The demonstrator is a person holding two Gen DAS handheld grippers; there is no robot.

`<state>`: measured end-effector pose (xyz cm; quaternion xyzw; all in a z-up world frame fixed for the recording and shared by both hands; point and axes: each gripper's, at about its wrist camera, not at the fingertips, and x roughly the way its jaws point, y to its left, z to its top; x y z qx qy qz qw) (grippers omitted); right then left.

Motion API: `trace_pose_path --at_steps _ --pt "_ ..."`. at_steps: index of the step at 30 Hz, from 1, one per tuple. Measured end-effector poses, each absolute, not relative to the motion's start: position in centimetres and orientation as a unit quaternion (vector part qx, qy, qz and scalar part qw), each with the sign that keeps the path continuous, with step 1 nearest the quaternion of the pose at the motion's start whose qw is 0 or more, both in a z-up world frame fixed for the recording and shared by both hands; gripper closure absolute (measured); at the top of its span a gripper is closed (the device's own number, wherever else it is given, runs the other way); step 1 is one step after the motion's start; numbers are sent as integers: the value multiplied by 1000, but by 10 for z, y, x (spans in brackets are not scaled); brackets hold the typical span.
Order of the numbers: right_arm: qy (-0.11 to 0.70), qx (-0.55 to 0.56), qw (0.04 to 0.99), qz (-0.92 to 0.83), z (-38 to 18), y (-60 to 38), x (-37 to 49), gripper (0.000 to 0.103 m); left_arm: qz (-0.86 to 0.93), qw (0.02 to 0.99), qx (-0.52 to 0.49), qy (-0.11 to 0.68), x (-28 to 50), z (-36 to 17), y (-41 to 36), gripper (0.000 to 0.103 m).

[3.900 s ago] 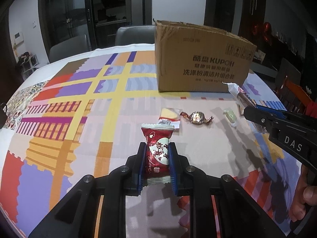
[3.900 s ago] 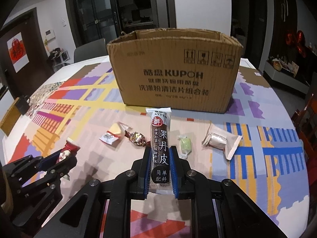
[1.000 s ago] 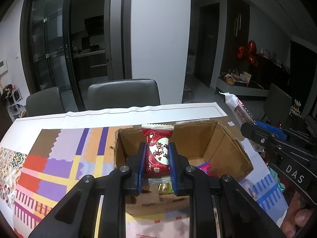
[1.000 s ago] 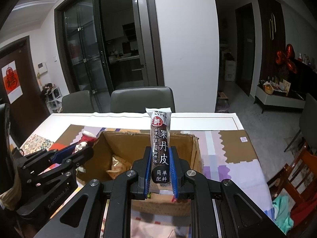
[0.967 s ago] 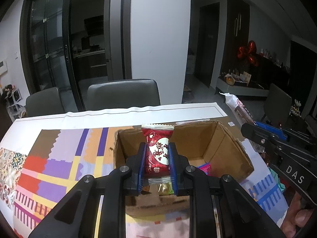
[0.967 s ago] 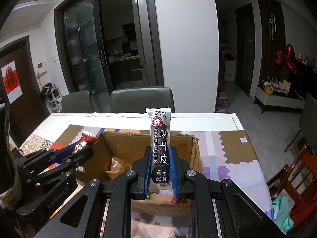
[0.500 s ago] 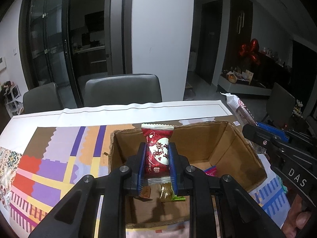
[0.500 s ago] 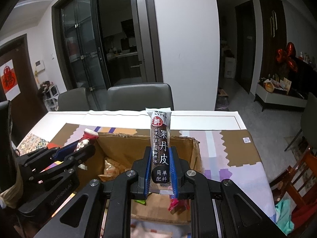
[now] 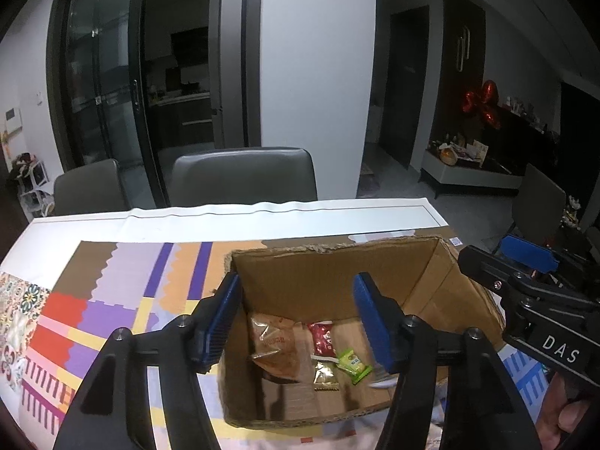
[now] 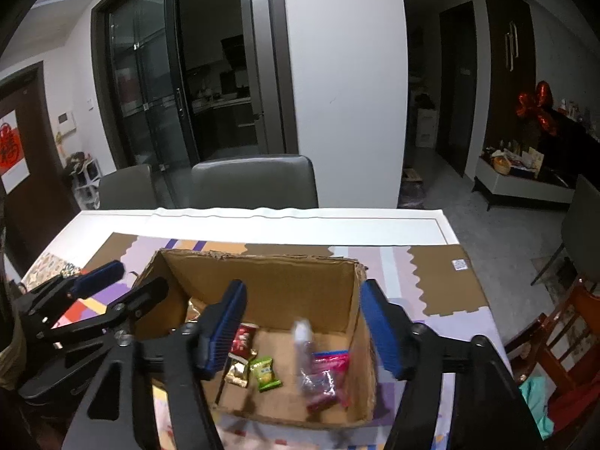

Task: Organize snacks
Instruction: 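Withdraw both open tools from the box back toward the table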

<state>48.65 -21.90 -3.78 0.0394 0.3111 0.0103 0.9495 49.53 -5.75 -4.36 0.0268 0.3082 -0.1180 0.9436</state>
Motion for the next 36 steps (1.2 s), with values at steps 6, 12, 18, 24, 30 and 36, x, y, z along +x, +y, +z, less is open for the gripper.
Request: trace_pose_path --at_steps 6,12,18,24,30,36 --pt "308 40 950 12 -31 -221 478 38 -109 946 22 303 483 -33 -53 36" --pt "295 38 955 14 -18 -220 459 38 -106 950 25 294 464 -20 -49 34" --pt "283 36 958 15 -5 -219 442 38 -102 953 31 285 445 -8 -48 34" --pt "273 39 961 16 4 -217 424 38 -102 954 33 280 428 -3 -45 34" --pt "265 39 963 14 11 -214 406 38 -101 956 37 274 409 0 -40 34" --pt "261 37 965 16 14 -209 391 38 -95 957 35 273 394 1 -32 34"
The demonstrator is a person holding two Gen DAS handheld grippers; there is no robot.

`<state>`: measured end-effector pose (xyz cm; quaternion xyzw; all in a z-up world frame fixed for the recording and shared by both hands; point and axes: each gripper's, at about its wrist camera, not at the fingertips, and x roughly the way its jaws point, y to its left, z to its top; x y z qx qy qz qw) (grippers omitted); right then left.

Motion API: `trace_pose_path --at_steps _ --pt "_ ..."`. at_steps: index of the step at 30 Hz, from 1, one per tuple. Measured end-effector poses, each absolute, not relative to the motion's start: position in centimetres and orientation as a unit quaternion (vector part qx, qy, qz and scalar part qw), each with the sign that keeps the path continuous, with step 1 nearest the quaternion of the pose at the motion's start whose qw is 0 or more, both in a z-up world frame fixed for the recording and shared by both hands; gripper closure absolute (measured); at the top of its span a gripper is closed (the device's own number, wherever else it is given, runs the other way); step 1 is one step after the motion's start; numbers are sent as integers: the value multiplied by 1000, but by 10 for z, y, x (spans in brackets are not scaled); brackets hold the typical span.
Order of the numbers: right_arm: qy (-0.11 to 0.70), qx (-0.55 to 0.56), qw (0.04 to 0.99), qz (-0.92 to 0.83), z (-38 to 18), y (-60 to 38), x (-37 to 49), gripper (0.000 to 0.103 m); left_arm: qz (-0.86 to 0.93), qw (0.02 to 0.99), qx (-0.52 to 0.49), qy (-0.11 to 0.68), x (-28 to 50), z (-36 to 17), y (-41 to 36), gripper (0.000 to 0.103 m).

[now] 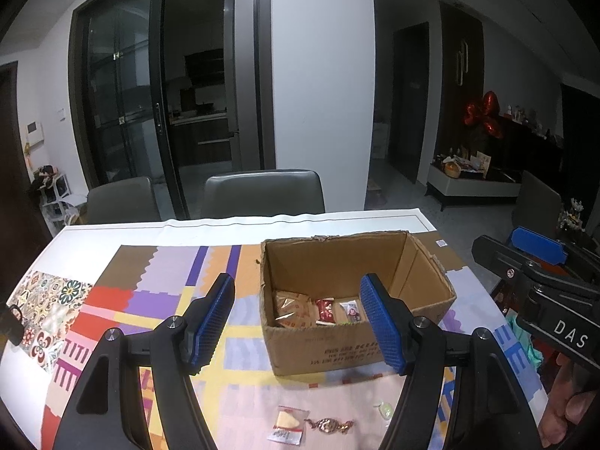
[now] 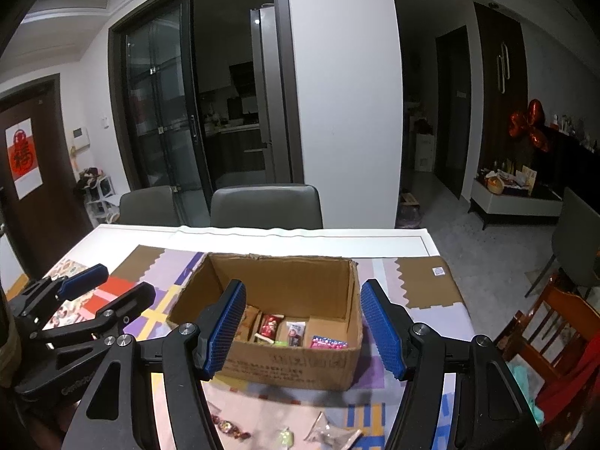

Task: Organize snacks
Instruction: 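Withdraw both open tools from the box back toward the table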

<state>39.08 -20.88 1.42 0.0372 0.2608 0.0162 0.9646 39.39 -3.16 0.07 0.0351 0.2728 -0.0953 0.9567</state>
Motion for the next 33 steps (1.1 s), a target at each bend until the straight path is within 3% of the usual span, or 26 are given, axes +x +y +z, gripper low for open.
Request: trace_pose_path --at_steps 33 --pt "272 33 962 20 -17 -182 340 38 -82 950 42 299 342 -34 -2 34"
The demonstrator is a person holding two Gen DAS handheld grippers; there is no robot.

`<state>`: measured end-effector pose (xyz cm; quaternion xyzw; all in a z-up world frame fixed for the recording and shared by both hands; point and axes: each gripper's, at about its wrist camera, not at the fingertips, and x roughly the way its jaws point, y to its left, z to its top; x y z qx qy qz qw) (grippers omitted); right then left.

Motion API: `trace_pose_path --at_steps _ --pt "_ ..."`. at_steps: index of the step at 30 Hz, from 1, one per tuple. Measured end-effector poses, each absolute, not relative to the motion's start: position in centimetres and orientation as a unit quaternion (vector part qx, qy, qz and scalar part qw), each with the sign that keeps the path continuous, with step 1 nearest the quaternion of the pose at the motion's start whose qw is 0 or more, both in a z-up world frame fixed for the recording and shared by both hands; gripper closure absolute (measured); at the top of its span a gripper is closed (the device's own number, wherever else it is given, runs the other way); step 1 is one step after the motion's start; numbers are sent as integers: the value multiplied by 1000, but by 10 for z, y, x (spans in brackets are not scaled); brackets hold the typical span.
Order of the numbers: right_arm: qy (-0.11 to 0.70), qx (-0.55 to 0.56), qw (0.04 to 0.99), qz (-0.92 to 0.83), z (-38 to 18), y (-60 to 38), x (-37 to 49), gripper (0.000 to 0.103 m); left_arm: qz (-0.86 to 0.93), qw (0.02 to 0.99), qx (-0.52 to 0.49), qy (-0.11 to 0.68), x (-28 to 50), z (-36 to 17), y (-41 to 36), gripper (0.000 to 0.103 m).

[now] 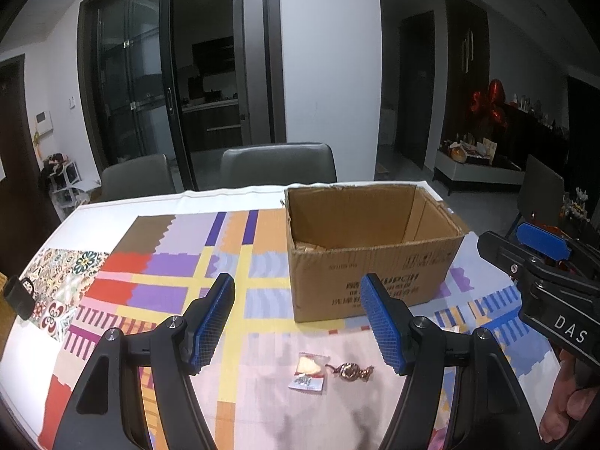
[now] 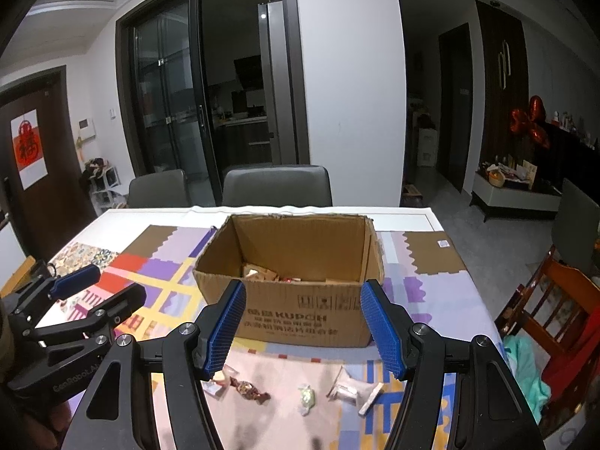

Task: Organize snacks
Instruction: 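Withdraw both open tools from the box back toward the table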

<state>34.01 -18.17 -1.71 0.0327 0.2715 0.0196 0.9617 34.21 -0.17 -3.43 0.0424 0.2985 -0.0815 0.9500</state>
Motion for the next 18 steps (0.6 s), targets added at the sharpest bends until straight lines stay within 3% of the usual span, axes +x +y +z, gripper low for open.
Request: trace_pose_path --at_steps 18 --pt "316 26 948 16 -68 -167 338 38 -91 939 41 330 341 -87 10 34"
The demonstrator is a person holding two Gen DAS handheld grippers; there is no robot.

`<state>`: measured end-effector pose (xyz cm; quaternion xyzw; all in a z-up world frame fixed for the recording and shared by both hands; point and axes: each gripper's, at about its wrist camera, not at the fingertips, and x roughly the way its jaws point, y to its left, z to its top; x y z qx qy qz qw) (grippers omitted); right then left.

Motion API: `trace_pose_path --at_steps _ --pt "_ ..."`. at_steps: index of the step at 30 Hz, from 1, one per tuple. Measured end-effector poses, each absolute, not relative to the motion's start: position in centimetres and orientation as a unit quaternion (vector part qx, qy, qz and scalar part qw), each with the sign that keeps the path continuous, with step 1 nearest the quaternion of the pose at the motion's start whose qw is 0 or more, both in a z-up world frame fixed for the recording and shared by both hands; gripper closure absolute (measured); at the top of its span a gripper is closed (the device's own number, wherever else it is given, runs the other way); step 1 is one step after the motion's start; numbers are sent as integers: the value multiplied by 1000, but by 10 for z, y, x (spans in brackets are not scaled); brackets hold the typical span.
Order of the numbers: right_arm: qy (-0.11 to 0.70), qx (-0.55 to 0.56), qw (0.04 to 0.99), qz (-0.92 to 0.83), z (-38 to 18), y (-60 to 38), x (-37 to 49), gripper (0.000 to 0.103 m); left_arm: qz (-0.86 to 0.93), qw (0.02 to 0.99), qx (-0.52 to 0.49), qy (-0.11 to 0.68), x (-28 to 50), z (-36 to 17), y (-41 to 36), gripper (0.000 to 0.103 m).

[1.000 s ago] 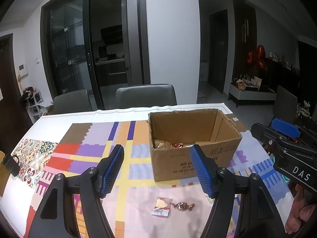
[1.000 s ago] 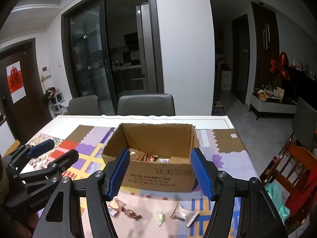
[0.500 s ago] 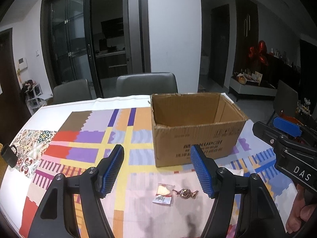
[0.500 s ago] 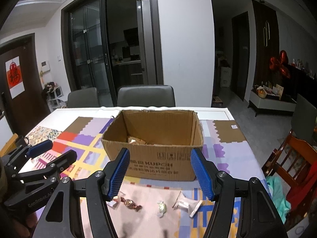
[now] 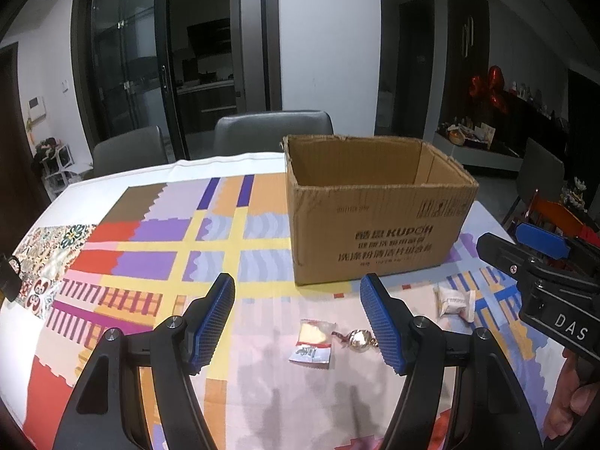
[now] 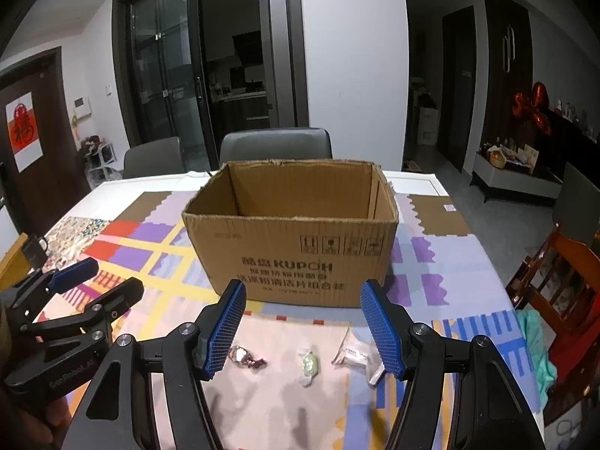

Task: Organize snacks
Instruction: 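Withdraw both open tools from the box back toward the table, then move both open tools toward the white-wrapped candy and green candy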

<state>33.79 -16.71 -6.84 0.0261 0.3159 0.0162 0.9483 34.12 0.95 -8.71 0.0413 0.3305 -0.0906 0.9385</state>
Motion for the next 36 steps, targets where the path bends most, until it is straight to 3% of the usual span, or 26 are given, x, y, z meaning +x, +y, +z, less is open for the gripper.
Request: trace_pose_path --at_steps 36 --pt "399 22 916 7 -168 -164 352 38 -130 899 56 414 366 -191 4 34"
